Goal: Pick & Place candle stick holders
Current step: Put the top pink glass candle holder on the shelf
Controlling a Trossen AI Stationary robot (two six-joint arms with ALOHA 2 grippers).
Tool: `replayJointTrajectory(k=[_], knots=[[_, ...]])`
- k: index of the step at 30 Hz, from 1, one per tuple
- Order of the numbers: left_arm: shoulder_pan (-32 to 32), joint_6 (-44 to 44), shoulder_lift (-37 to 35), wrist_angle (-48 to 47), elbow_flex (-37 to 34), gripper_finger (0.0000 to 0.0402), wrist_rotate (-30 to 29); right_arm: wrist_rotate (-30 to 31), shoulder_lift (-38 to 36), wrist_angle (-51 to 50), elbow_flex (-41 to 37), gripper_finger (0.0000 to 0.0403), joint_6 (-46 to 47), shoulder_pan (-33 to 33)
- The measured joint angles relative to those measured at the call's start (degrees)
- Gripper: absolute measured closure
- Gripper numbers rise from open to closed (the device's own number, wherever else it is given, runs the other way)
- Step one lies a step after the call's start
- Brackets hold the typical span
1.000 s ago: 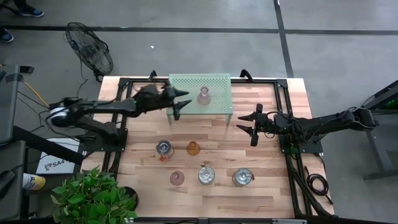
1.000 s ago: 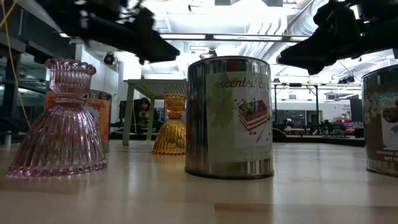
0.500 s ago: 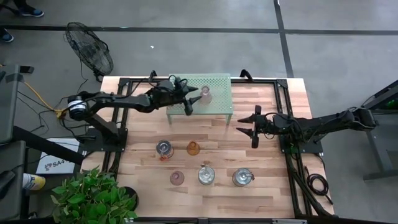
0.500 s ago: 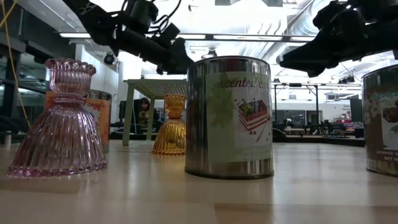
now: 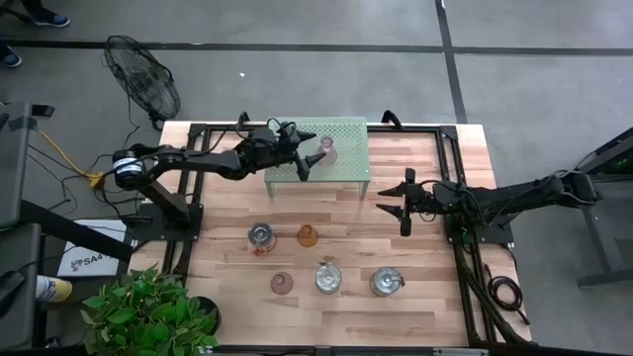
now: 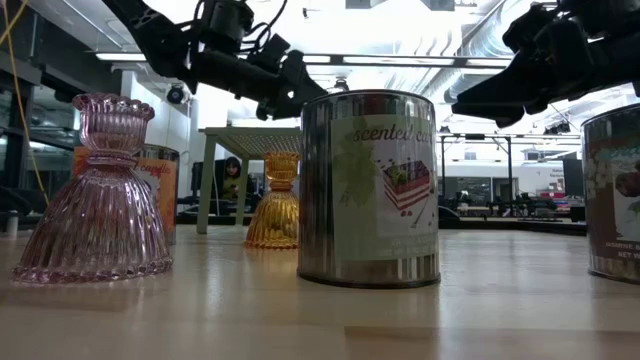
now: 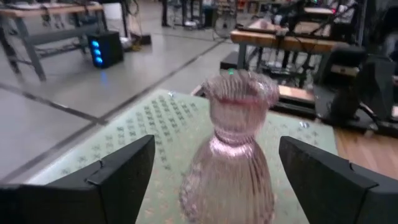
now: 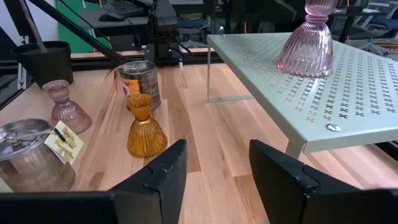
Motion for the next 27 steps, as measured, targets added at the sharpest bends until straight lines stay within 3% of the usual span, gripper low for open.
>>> replayJointTrajectory(k=[17,27], knots=[[0.0,-0.2,3.0,7.4,0.0,0.0062,0.3,0.0,0.0,-0.5,0.0,0.0235,-0.8,0.0],[0.0,-1.0,8.4,10.5,2.8,0.0062,0.8,0.0,0.0,-0.8,0.0,0.0235,-0.9,0.0]])
